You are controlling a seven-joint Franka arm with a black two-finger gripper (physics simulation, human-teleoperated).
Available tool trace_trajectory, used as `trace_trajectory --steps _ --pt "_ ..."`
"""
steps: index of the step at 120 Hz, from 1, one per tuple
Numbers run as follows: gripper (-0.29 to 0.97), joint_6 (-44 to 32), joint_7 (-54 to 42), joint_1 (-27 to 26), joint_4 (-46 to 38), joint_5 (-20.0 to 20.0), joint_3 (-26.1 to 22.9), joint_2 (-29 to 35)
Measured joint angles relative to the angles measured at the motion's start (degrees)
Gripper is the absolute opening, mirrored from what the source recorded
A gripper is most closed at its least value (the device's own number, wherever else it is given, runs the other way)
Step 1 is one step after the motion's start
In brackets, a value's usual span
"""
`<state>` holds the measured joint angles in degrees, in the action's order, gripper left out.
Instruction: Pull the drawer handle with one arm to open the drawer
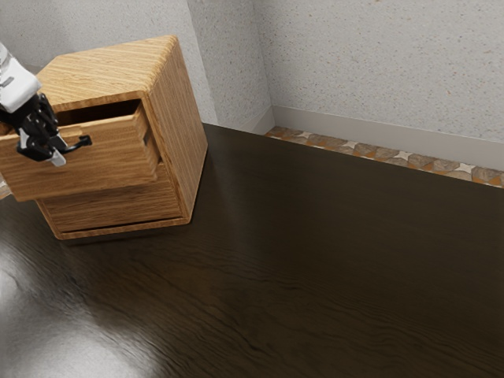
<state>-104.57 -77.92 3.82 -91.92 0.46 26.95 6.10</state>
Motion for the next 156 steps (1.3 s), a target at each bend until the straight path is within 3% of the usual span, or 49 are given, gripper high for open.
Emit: trace_trajectory --steps 67,98,113,137,149,156 --pt "0.14 0.0 1.5 -0.9 -7.8 2.6 -1.3 7.5" --pt "0.05 0.0 2.4 -0.2 -11.0 3.6 -2.8 11.3" --pt "-0.06 -0.1 2.7 0.2 -12.8 3.9 -3.5 13.6" --pt "-0.10 -0.4 3.4 2.2 -15.2 4.5 -5.9 15.8" --pt "-0.03 -0.6 3.7 2.3 -15.8 4.6 -6.1 16.0" --pt "0.08 -0.6 3.9 2.3 -16.2 4.6 -6.1 16.1"
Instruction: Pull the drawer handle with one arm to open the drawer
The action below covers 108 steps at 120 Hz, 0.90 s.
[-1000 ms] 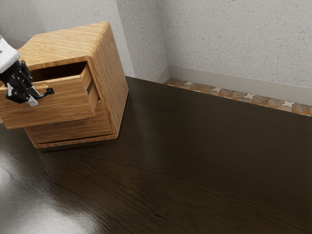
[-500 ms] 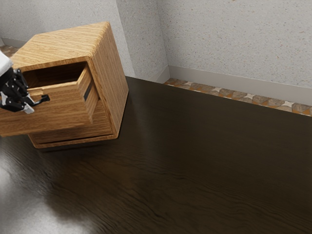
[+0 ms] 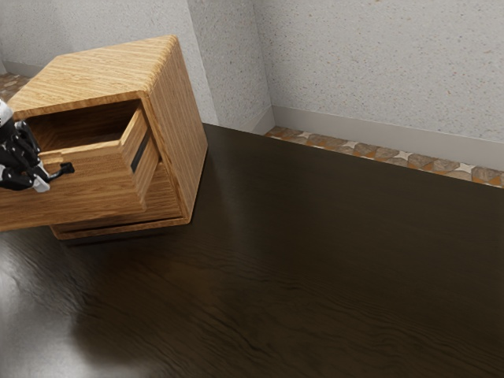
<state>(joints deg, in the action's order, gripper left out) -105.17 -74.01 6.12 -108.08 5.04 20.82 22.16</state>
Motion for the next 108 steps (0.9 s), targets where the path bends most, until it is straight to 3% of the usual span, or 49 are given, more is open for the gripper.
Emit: trace_trajectory --steps 31,42,56,67,82,91,108 --pt "0.11 0.0 0.9 1.0 -0.6 0.0 -1.7 0.3" --pt "0.01 -0.1 1.2 2.4 -1.1 0.0 -3.6 0.6" --pt "0.10 -0.2 1.7 3.4 -1.7 0.1 -4.5 1.0" --pt "-0.02 -0.4 2.0 3.5 -2.0 0.1 -4.7 1.1" --pt "0.03 -0.5 2.4 3.8 -2.1 0.1 -5.0 1.1" --pt "-0.05 -0.6 2.7 5.7 -2.1 0.1 -7.0 1.2" --pt "-0.06 -0.5 3.2 6.2 -2.8 0.0 -7.9 2.1"
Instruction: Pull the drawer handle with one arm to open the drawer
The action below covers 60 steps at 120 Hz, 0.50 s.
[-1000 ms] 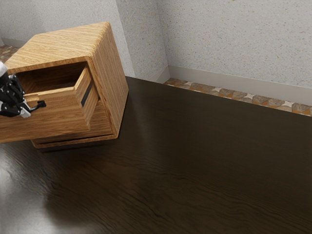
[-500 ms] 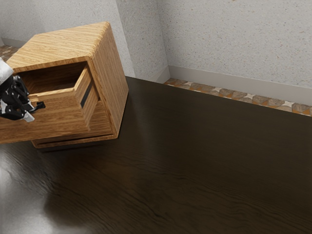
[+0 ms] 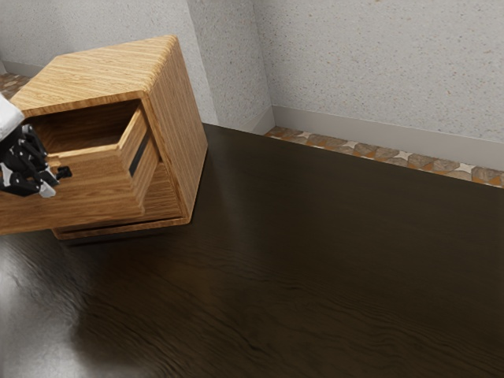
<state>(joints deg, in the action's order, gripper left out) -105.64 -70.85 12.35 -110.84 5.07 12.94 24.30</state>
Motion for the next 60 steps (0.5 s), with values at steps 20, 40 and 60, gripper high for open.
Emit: trace_trajectory --steps 20,40,60 --pt "-0.02 0.4 0.4 -2.4 -1.0 -0.3 -0.3 1.0" --pt "0.35 1.9 0.5 -2.5 6.8 -0.6 -2.5 1.1" --pt "0.54 14.6 8.2 -20.4 12.8 -2.8 7.0 2.4"
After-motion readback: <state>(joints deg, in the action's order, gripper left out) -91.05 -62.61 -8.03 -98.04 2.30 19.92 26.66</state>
